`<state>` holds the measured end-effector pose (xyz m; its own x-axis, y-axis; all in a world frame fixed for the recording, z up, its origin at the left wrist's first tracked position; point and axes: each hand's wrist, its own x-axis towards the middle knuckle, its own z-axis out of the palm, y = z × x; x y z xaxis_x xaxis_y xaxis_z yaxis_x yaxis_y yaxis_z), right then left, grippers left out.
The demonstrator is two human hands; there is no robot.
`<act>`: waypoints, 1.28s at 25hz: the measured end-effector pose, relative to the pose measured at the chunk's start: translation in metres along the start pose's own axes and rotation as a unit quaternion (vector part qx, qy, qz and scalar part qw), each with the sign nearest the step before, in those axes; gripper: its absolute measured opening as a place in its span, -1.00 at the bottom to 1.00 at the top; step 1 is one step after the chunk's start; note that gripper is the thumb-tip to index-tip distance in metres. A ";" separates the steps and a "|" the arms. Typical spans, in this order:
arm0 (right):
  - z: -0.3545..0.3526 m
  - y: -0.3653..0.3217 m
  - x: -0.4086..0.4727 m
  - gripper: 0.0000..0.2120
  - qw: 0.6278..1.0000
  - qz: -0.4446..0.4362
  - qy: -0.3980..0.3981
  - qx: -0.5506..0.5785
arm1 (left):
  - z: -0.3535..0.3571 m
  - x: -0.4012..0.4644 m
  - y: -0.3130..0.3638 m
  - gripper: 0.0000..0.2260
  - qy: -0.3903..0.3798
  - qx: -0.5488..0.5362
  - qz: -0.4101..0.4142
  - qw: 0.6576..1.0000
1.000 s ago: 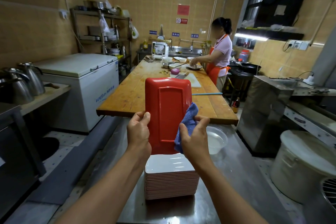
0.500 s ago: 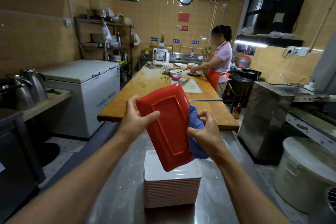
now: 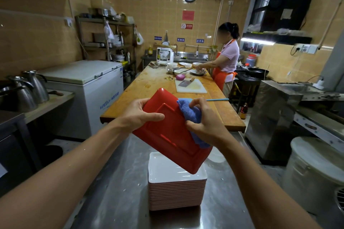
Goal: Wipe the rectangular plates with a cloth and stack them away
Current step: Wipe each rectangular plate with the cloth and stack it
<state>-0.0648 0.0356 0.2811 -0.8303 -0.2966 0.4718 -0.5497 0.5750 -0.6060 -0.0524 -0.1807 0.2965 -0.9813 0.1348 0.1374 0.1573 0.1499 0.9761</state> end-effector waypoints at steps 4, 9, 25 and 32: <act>0.022 -0.011 0.008 -0.68 0.991 -0.083 0.049 -0.095 | 0.004 -0.003 -0.010 -0.74 0.049 -0.038 -0.006 0.998; 0.019 0.022 0.000 -0.68 0.995 -0.034 0.049 -0.079 | -0.015 -0.017 -0.023 -0.66 0.104 -0.127 -0.052 0.985; 0.083 0.039 -0.052 -0.59 0.999 -0.006 0.045 -0.006 | -0.010 -0.024 -0.053 -0.84 0.247 -0.227 -0.197 0.921; 0.150 -0.017 -0.054 -0.48 0.991 -0.083 0.078 -0.066 | 0.006 -0.026 -0.056 -0.63 0.292 -0.272 -0.208 0.893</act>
<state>-0.0241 -0.0726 0.1704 -0.6993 -0.2809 0.6573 -0.6528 0.6256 -0.4272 -0.0353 -0.1871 0.2372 -0.8575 -0.3798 -0.3470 -0.1552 -0.4520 0.8784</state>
